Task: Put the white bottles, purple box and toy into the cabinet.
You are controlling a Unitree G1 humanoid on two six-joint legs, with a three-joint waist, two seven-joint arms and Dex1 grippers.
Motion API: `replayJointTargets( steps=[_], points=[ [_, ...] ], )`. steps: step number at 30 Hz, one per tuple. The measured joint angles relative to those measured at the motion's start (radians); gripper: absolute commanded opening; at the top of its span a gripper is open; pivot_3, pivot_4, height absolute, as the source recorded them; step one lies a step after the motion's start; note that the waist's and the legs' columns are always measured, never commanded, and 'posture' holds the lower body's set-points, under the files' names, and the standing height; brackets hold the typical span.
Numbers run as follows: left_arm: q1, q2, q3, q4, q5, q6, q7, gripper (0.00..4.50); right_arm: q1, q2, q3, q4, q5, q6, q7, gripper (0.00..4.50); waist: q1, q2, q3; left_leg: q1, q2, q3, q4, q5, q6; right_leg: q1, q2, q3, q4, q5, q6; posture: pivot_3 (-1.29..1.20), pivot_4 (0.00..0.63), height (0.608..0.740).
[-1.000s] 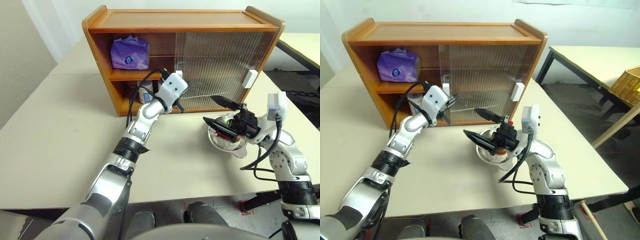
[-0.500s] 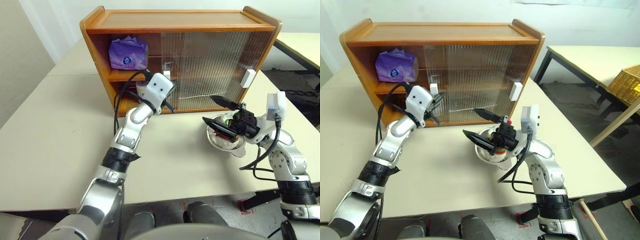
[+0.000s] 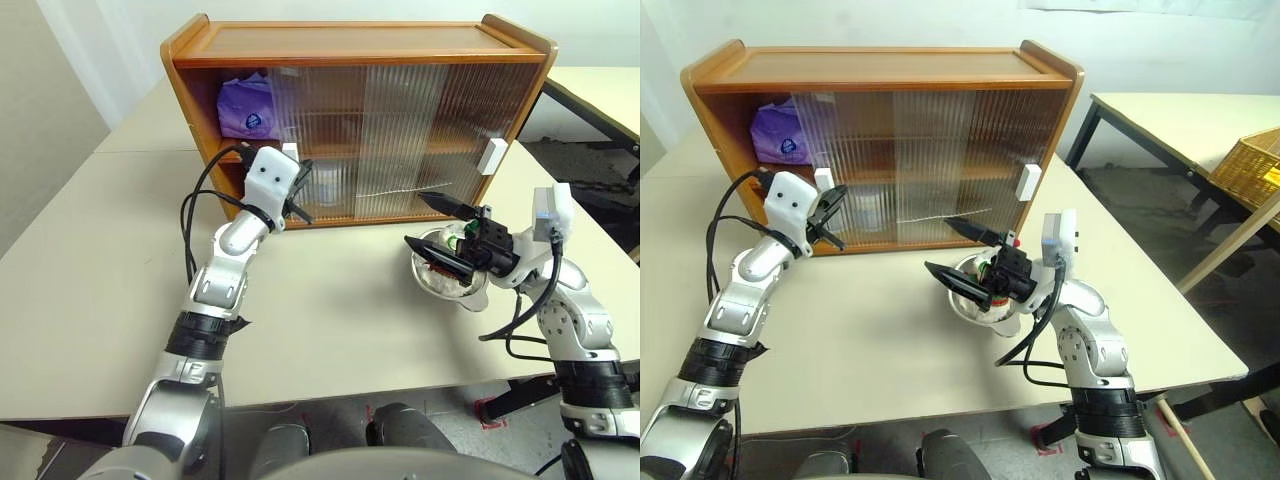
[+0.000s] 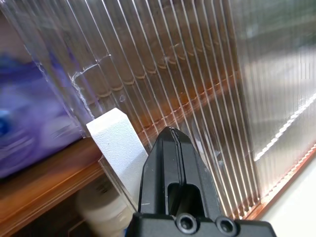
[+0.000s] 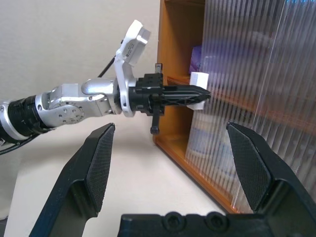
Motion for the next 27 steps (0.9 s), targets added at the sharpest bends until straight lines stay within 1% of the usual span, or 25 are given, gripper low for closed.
replayJointTargets(
  steps=[6,9,16,22,27],
  points=[
    [0.051,0.034,0.048,-0.051,-0.005,0.027,0.018,0.02,-0.012,0.004,0.001,0.012,-0.001,0.000,0.002,4.50,0.005,0.000,0.000,0.000,0.001,0.000,-0.002,0.000,-0.001,-0.001,0.000,0.000,0.000,0.001,-0.002,-0.10,0.000,0.740],
    [0.071,0.053,0.066,-0.073,-0.009,0.041,0.020,0.02,-0.014,0.006,0.001,0.019,-0.003,-0.002,0.009,4.50,0.010,0.000,0.000,0.000,0.001,0.000,-0.003,0.000,-0.001,-0.002,0.000,0.000,0.000,0.005,-0.010,-0.09,0.000,0.740],
    [0.094,0.077,0.096,-0.101,-0.013,0.068,0.030,0.02,-0.017,0.014,0.004,0.030,-0.007,-0.010,0.017,4.50,0.021,0.000,0.000,-0.001,0.001,0.000,-0.004,0.000,-0.001,-0.003,0.000,0.000,0.000,0.004,-0.011,-0.09,0.000,0.740],
    [0.158,0.087,0.126,-0.143,-0.018,0.082,0.043,0.02,-0.016,0.016,0.006,0.030,-0.007,-0.011,0.019,4.50,0.026,0.000,0.000,0.000,0.001,0.000,-0.004,0.000,-0.002,-0.003,0.000,0.000,0.000,0.003,-0.012,-0.08,0.000,0.740],
    [0.174,0.111,0.143,-0.154,-0.018,0.093,0.051,0.02,-0.016,0.016,0.006,0.030,-0.007,-0.011,0.019,4.50,0.034,0.000,0.000,0.000,0.001,0.000,-0.004,0.000,-0.002,-0.003,0.000,0.000,0.000,0.003,-0.013,-0.08,0.000,0.740]
  ],
)
